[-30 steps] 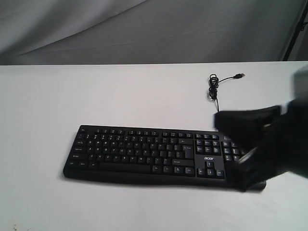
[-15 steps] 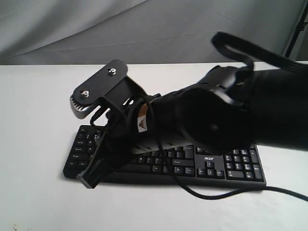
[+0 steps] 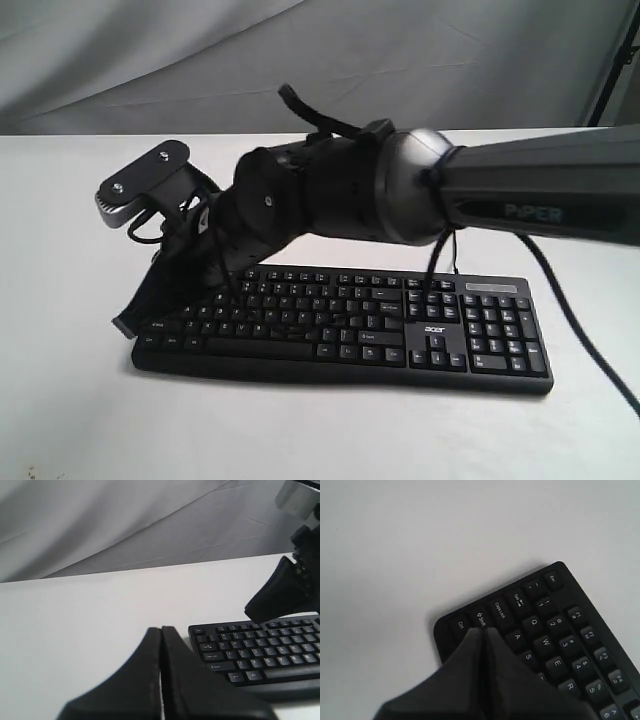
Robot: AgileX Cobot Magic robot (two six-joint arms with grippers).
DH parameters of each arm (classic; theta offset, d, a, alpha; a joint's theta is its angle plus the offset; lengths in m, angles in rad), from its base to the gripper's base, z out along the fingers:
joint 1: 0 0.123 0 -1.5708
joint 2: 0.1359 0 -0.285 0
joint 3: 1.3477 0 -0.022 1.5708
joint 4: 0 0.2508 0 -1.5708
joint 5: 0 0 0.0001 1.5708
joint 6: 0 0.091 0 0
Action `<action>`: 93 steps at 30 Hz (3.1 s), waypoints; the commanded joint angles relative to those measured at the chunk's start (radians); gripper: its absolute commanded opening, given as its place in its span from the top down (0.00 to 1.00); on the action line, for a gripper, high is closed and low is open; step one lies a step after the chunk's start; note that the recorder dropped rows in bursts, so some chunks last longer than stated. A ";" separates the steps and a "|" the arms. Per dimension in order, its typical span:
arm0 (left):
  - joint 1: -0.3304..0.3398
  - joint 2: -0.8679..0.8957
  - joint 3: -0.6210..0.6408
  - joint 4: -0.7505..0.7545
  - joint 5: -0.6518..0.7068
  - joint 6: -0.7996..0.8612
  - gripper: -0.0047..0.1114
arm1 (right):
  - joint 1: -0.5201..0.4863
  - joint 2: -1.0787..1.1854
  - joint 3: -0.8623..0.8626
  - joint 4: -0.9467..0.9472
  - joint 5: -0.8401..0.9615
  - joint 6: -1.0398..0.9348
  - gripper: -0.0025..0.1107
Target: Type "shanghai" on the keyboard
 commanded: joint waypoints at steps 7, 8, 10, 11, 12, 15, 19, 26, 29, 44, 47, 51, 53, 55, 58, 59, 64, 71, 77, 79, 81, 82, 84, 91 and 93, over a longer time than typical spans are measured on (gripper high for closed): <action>-0.004 -0.003 0.004 0.001 -0.005 -0.003 0.96 | -0.010 0.134 -0.118 -0.222 0.067 0.154 0.98; -0.004 -0.003 0.004 0.001 -0.005 -0.003 0.96 | -0.010 0.140 -0.118 -0.218 0.053 0.154 0.98; -0.004 -0.003 0.004 0.001 -0.005 -0.003 0.96 | -0.010 0.156 -0.118 -0.216 0.022 0.156 0.98; -0.004 -0.003 0.004 0.001 -0.005 -0.003 0.96 | -0.010 0.158 -0.118 -0.216 0.009 0.156 0.98; -0.004 -0.003 0.004 0.001 -0.005 -0.003 0.96 | -0.010 0.168 -0.118 -0.216 0.003 0.156 0.98; -0.004 -0.003 0.004 0.001 -0.005 -0.003 0.96 | -0.010 0.177 -0.118 -0.216 -0.013 0.156 0.98; -0.004 -0.003 0.004 0.001 -0.005 -0.003 0.96 | -0.012 0.181 -0.118 -0.226 -0.017 0.156 0.98; -0.004 -0.003 0.004 0.001 -0.005 -0.003 0.96 | -0.033 0.183 -0.118 -0.226 0.006 0.146 0.98; -0.004 -0.003 0.004 0.001 -0.005 -0.003 0.96 | -0.033 0.195 -0.118 -0.228 0.006 0.123 0.98; -0.004 -0.003 0.004 0.001 -0.005 -0.003 0.96 | -0.033 0.217 -0.118 -0.247 -0.006 0.114 0.98; -0.004 -0.003 0.004 0.001 -0.005 -0.003 0.96 | -0.031 0.217 -0.118 -0.249 -0.006 0.114 0.98; -0.004 -0.003 0.004 0.001 -0.005 -0.003 0.96 | -0.029 0.217 -0.118 -0.249 -0.004 0.114 0.98; -0.004 -0.003 0.004 0.001 -0.005 -0.003 0.96 | -0.029 0.217 -0.118 -0.249 0.001 0.114 0.98; -0.004 -0.003 0.004 0.001 -0.005 -0.003 0.96 | -0.029 0.217 -0.118 -0.249 0.005 0.114 0.98; -0.004 -0.003 0.004 0.001 -0.005 -0.003 0.96 | -0.026 0.219 -0.118 -0.249 0.005 0.114 0.98; -0.004 -0.003 0.004 0.001 -0.005 -0.003 0.96 | -0.025 0.224 -0.118 -0.249 0.005 0.114 0.98; -0.004 -0.003 0.004 0.001 -0.005 -0.003 0.96 | -0.018 0.233 -0.118 -0.249 0.009 0.114 0.98; -0.004 -0.003 0.004 0.001 -0.005 -0.003 0.96 | -0.018 0.178 -0.118 -0.267 0.058 0.114 0.98; -0.004 -0.003 0.004 0.001 -0.005 -0.003 0.96 | -0.024 0.120 -0.099 -0.272 0.099 0.114 0.98; -0.004 -0.003 0.004 0.001 -0.005 -0.003 0.96 | -0.031 0.089 -0.053 -0.272 0.077 0.114 0.98; -0.004 -0.003 0.004 0.001 -0.005 -0.003 0.96 | -0.045 0.049 0.011 -0.272 0.039 0.116 0.98; -0.004 -0.003 0.004 0.001 -0.005 -0.003 0.96 | -0.054 0.031 0.052 -0.265 0.009 0.116 0.98; -0.004 -0.003 0.004 0.001 -0.005 -0.003 0.96 | -0.066 0.005 0.115 -0.247 -0.029 0.116 0.98; -0.004 -0.003 0.004 0.001 -0.005 -0.003 0.96 | -0.082 -0.004 0.180 -0.236 -0.069 0.118 0.98; -0.004 -0.003 0.004 0.001 -0.005 -0.003 0.96 | -0.086 -0.004 0.180 -0.236 -0.075 0.121 0.98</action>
